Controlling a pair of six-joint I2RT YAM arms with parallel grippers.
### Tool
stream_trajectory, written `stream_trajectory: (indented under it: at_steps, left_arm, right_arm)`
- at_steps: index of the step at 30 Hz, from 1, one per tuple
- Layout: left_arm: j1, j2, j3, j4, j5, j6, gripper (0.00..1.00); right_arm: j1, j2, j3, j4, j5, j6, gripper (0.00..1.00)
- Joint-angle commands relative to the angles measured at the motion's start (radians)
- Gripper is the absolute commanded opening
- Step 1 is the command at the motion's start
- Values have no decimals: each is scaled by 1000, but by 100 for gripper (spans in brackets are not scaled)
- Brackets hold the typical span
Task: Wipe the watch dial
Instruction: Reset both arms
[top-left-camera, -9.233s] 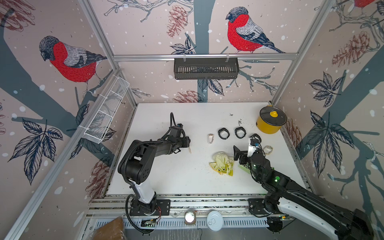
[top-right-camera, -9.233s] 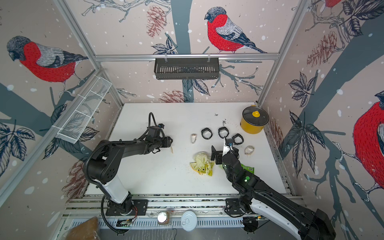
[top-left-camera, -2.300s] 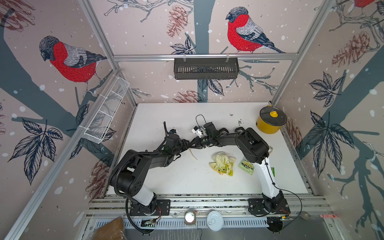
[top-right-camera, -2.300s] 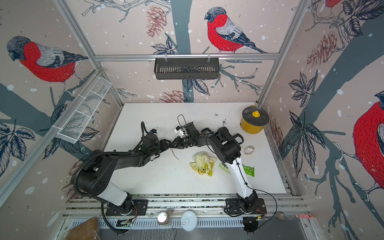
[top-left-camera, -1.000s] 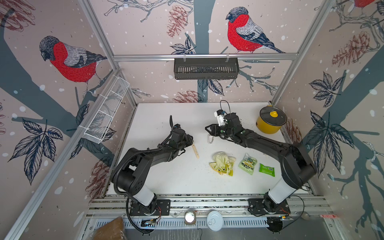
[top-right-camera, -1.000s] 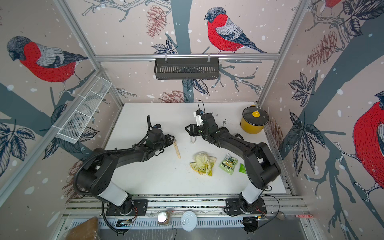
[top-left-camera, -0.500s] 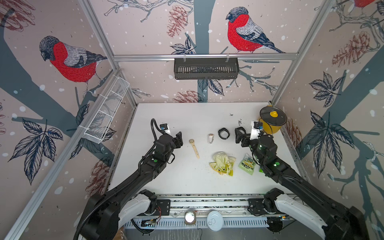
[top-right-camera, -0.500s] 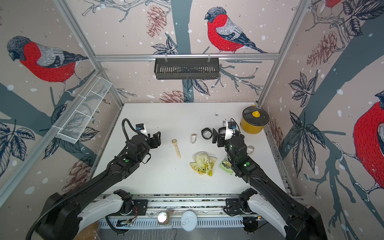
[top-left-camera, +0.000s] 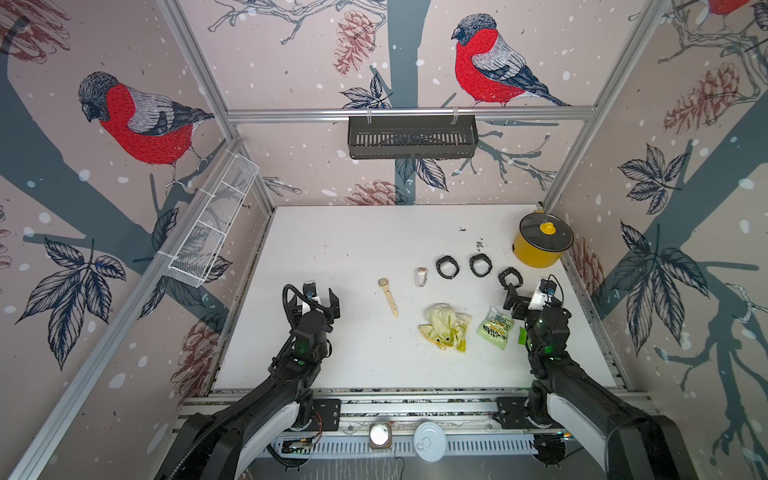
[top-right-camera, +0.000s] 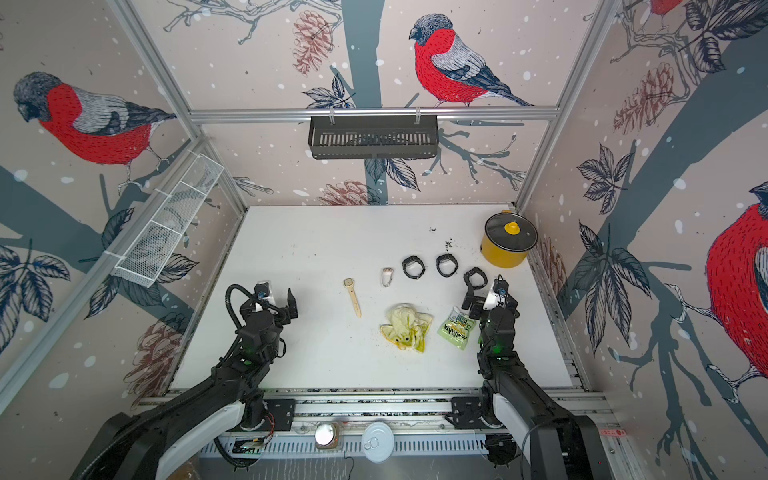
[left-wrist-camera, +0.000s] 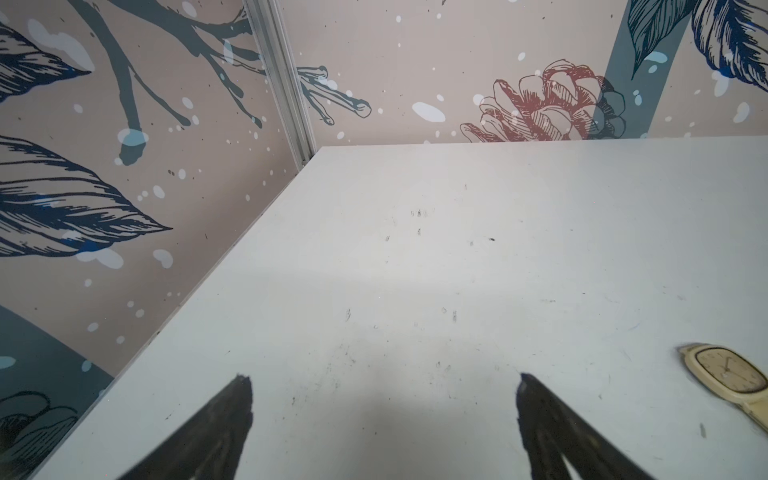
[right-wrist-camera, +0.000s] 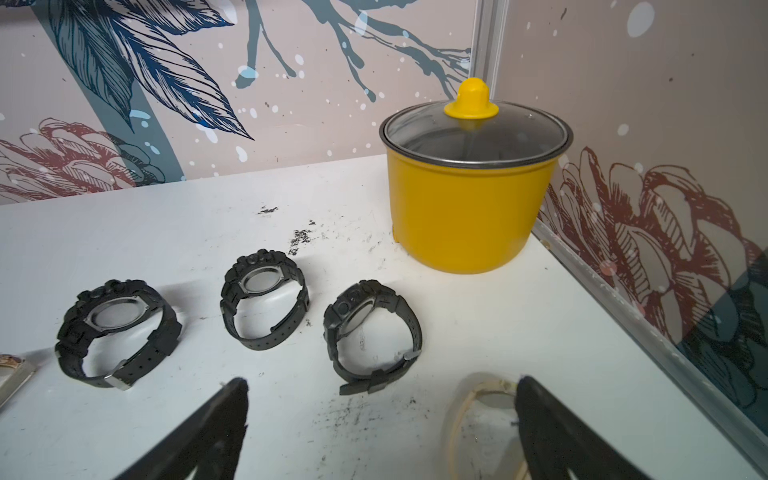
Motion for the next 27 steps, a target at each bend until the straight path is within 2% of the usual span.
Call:
stream_trajectory:
  at_steps: [1, 4, 6, 8, 9, 12, 15, 18, 21, 24, 27]
  left_arm:
    - [26, 93, 12, 221, 49, 62, 98]
    - [48, 178, 28, 300, 89, 51, 98]
    - [72, 231, 24, 394, 133, 44, 97]
    - [110, 278, 24, 465, 203, 9, 98]
    - [128, 303, 36, 475, 237, 9, 98]
    - [136, 328, 92, 393, 238, -8, 97]
    - [137, 320, 95, 373, 205, -27, 97]
    - [157, 317, 102, 352, 188, -61, 97]
    - [173, 333, 128, 318, 211, -60, 97]
    - [168, 351, 144, 311, 194, 26, 97]
    - [174, 357, 120, 374, 190, 58, 97]
  right_arm:
    - [-1, 88, 6, 256, -39, 7, 99]
    - [1, 209, 11, 425, -30, -20, 99]
    - [8, 252, 59, 381, -29, -78, 99]
    - [10, 297, 58, 448, -1, -104, 99]
    - [1, 327, 54, 482, 5, -99, 99]
    - [-16, 472, 41, 638, 5, -85, 99]
    - [-15, 617, 53, 802, 27, -92, 99]
    - [-19, 523, 105, 549, 35, -70, 99]
    - [-23, 567, 117, 599, 56, -64, 100]
    - [-22, 552, 178, 445, 99, -40, 100]
    - [-18, 565, 209, 412, 129, -34, 99]
